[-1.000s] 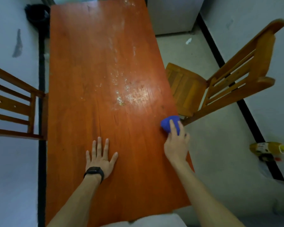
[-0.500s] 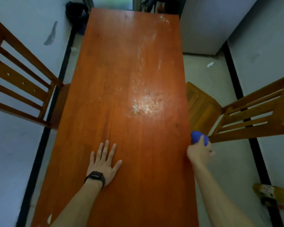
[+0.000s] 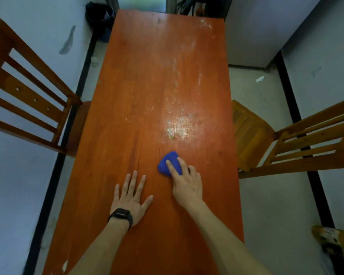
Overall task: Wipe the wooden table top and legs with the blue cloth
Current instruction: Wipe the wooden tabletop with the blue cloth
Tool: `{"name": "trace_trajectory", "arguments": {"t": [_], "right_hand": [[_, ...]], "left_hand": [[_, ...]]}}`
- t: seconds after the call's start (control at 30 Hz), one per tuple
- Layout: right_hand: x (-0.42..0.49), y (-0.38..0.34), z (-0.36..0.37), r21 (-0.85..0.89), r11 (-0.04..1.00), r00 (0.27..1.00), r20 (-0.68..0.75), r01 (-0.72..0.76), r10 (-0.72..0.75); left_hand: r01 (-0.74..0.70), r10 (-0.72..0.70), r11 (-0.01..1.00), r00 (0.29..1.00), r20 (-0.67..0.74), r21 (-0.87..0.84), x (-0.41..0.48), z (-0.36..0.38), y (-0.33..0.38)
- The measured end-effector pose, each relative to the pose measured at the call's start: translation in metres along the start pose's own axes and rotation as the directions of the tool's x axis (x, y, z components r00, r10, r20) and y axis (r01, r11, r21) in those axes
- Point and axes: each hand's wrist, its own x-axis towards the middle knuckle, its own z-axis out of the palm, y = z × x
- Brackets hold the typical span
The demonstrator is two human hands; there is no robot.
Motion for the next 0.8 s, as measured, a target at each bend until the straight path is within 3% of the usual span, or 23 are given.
{"name": "trace_trajectory", "arguments": {"t": [0.03,0.07,0.13,0.17,0.2,0.23,0.3,0.37,0.43,0.5,0.6,0.67,0.7,0.77,0.8], "right_hand": [[0.002,0.019,-0.005,-0.002,0.984,0.984,-0.034,-0.177,0.177],[0.003,0.043,-0.013,0.015,0.922,0.919,-0.070,-0.387,0.387],[0.001,0.093,-0.035,0.155,0.672,0.672,-0.054,-0.725,0.738],[0.002,0.109,-0.045,0.216,0.560,0.574,0.001,-0.800,0.819],[0.004,0.114,-0.053,0.247,0.517,0.541,0.035,-0.819,0.840],[0.009,0.111,-0.059,0.251,0.546,0.565,0.004,-0.799,0.825],[0.022,0.082,-0.060,0.206,0.724,0.719,-0.114,-0.658,0.686],[0.039,0.035,-0.053,0.137,0.892,0.882,-0.144,-0.432,0.449],[0.057,-0.015,-0.040,0.092,0.981,0.981,-0.076,-0.170,0.177],[0.073,-0.055,-0.025,0.052,0.998,0.998,0.044,0.042,-0.044],[0.090,-0.088,-0.009,-0.016,0.962,0.939,0.221,0.273,-0.263],[0.097,-0.080,-0.007,-0.049,0.967,0.943,0.237,0.252,-0.234],[0.097,-0.066,-0.009,-0.037,0.986,0.965,0.214,0.163,-0.151],[0.092,-0.024,-0.017,0.013,0.989,0.982,0.124,-0.146,0.143],[0.084,0.007,-0.026,0.016,0.942,0.940,0.079,-0.335,0.333]], "left_hand": [[-0.004,0.004,1.000,1.000,0.006,0.005,0.000,0.000,-0.001],[-0.012,0.012,1.000,1.000,0.009,0.004,0.000,0.001,-0.001],[-0.025,0.025,1.000,1.000,-0.008,-0.005,0.000,0.002,-0.002],[-0.026,0.025,1.000,1.000,-0.015,-0.005,0.000,0.002,-0.003],[-0.025,0.025,1.000,1.000,-0.018,-0.006,0.001,0.000,-0.004],[-0.026,0.026,1.000,1.000,-0.016,-0.009,0.002,-0.001,-0.005],[-0.035,0.035,0.999,0.999,-0.009,-0.023,0.001,0.000,-0.003],[-0.023,0.023,0.999,1.000,-0.012,-0.036,0.001,0.000,-0.002],[0.000,0.000,1.000,1.000,-0.003,-0.028,0.002,-0.001,-0.001],[0.005,-0.004,1.000,1.000,0.013,-0.011,0.001,-0.004,0.001],[0.004,-0.004,1.000,1.000,0.029,-0.002,0.001,-0.004,0.000],[-0.011,0.011,1.000,0.999,0.042,-0.015,0.003,-0.004,0.000],[-0.019,0.020,1.000,0.999,0.044,-0.020,0.003,-0.003,0.000],[-0.020,0.022,0.999,0.999,0.045,-0.027,0.004,-0.001,-0.004],[-0.027,0.029,0.999,0.998,0.052,-0.032,0.005,0.000,-0.004]]}}
